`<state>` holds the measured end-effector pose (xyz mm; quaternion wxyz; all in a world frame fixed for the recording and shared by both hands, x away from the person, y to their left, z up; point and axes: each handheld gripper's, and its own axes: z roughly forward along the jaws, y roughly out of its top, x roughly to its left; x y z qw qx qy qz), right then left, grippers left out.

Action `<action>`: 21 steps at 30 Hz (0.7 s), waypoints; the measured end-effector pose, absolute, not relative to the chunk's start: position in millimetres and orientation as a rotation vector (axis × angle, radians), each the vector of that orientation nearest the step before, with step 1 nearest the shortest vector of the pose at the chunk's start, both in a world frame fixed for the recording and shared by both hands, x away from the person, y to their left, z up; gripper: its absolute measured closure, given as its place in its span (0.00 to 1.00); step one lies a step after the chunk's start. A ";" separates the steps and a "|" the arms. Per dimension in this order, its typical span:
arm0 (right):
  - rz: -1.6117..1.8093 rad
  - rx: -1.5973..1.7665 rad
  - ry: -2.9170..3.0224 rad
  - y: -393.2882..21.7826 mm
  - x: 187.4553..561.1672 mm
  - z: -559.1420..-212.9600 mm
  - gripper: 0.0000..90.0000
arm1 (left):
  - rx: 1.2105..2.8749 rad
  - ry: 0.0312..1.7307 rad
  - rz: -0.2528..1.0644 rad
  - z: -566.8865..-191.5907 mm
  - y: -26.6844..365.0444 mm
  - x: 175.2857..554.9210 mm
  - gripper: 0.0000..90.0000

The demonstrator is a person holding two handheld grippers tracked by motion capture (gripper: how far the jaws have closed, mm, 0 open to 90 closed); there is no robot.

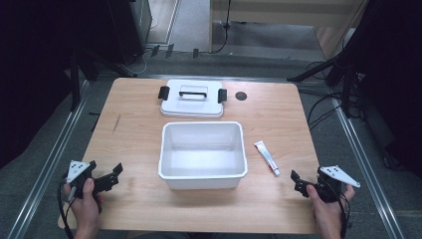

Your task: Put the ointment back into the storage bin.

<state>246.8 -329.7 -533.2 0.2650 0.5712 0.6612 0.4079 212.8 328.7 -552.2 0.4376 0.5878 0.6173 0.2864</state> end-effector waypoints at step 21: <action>0.858 1.493 2.079 -312.0 272.7 -494.7 0.01 | 1.460 1.534 0.703 -552.3 329.8 212.8 0.00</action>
